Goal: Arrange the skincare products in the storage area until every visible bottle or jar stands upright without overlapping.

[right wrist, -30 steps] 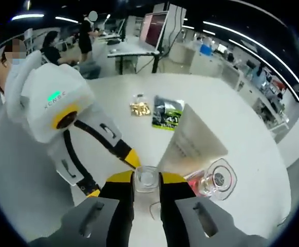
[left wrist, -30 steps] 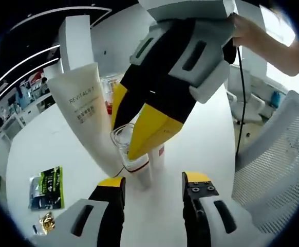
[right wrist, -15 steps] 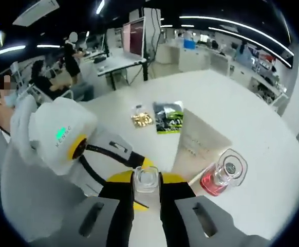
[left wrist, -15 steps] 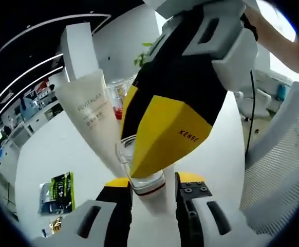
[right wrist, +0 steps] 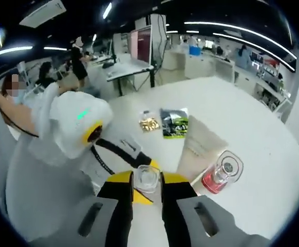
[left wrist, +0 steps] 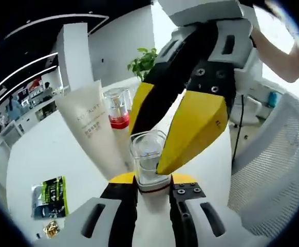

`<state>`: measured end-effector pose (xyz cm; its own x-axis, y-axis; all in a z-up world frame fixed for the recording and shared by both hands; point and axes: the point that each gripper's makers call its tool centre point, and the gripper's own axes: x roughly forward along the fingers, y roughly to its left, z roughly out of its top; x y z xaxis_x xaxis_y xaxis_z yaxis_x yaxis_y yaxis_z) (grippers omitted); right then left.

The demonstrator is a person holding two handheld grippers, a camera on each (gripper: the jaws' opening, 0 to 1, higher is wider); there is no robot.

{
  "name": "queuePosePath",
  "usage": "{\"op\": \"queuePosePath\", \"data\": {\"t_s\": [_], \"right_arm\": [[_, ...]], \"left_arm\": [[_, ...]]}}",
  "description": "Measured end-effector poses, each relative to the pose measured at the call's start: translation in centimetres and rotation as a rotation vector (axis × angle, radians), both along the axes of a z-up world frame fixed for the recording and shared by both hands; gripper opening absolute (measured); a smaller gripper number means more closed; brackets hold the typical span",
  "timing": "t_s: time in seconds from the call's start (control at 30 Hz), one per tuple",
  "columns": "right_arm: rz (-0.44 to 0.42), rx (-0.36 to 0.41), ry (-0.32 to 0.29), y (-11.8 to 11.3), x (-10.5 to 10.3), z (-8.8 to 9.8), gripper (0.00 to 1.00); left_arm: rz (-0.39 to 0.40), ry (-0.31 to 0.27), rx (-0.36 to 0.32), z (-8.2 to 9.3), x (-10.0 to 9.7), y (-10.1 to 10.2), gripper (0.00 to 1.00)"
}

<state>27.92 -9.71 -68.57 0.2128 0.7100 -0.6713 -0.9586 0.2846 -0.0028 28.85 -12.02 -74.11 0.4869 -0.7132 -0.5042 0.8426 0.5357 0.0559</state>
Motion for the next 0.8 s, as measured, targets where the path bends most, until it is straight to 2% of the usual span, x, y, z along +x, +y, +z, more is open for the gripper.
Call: {"op": "queuePosePath", "data": {"t_s": [0.03, 0.2, 0.37, 0.47, 0.8], "right_arm": [[0.003, -0.003, 0.004, -0.1, -0.1, 0.0, 0.20], [0.112, -0.025, -0.020, -0.8, -1.4, 0.6, 0.21], [0.209, -0.058, -0.041, -0.9, -2.8, 0.6, 0.23], [0.249, -0.033, -0.028, -0.7, -3.7, 1.0, 0.22], [0.249, -0.003, -0.017, -0.4, -4.3, 0.9, 0.21]], "left_arm": [[-0.049, 0.007, 0.000, 0.0, -0.6, -0.3, 0.19], [-0.106, 0.021, -0.020, 0.7, -1.6, -0.9, 0.19], [-0.237, 0.006, -0.064, 2.1, -3.7, -2.4, 0.19], [-0.297, 0.003, -0.080, 2.5, -4.5, -2.8, 0.19], [-0.327, 0.000, -0.082, 2.5, -5.1, -3.0, 0.19]]}}
